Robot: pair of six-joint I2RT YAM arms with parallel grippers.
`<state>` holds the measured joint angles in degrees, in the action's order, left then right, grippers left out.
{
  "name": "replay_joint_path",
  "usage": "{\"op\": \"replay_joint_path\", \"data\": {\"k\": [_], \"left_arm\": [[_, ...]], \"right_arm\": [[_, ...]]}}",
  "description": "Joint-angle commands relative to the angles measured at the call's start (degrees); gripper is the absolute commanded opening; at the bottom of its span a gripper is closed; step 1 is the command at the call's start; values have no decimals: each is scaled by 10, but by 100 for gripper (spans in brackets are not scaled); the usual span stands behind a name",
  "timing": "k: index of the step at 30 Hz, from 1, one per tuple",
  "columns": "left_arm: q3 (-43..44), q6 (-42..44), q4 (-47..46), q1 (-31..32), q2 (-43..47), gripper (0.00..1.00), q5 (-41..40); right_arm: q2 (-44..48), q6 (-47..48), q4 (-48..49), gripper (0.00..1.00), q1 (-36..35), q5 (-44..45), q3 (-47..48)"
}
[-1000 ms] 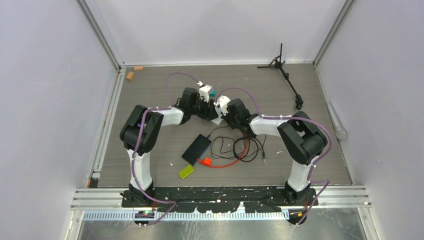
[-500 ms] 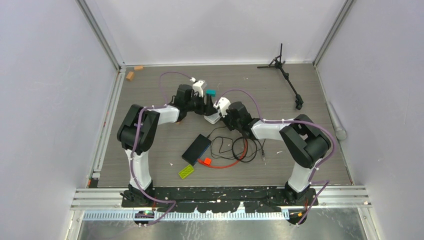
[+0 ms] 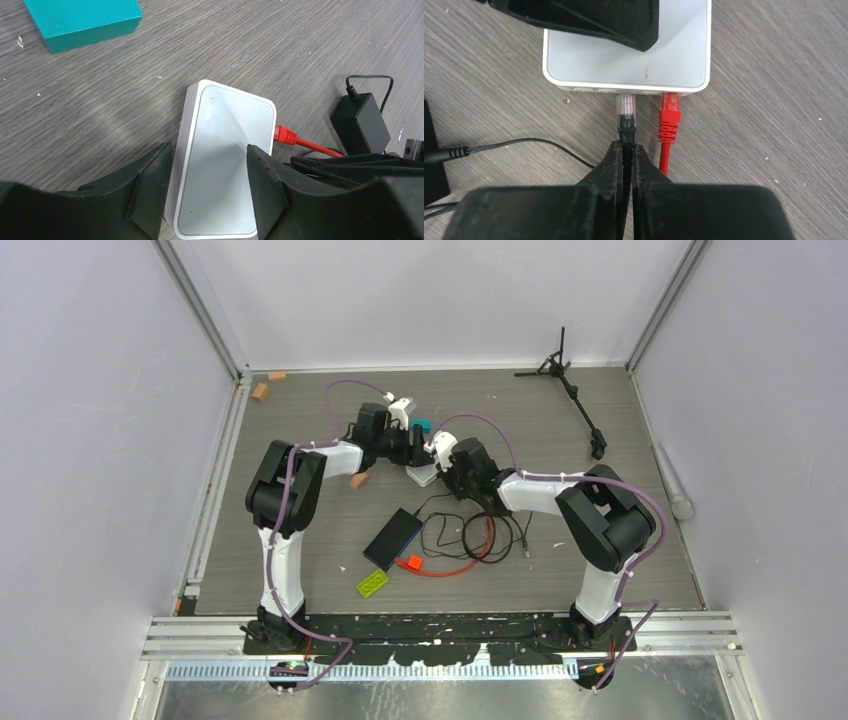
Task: Insert the plug into the switch port
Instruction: Insert the connector into the switch port.
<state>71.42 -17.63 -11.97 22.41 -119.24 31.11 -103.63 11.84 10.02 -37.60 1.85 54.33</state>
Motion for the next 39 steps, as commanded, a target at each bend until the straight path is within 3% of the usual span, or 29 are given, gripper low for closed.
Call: {"op": "replay_joint_path", "data": {"k": [1,20,39], "left_arm": [[15,1,37,-3,-10,56,-5],[-8,-9,43,-3,-2,45,-6],[-34,-26,37,-3,9,44,-52]], "right_arm": [[4,-9,-51,1,1,-30,34],[3,-28,-54,1,-13,-30,72],[5,-30,-63,0,-15,-36,54]]}}
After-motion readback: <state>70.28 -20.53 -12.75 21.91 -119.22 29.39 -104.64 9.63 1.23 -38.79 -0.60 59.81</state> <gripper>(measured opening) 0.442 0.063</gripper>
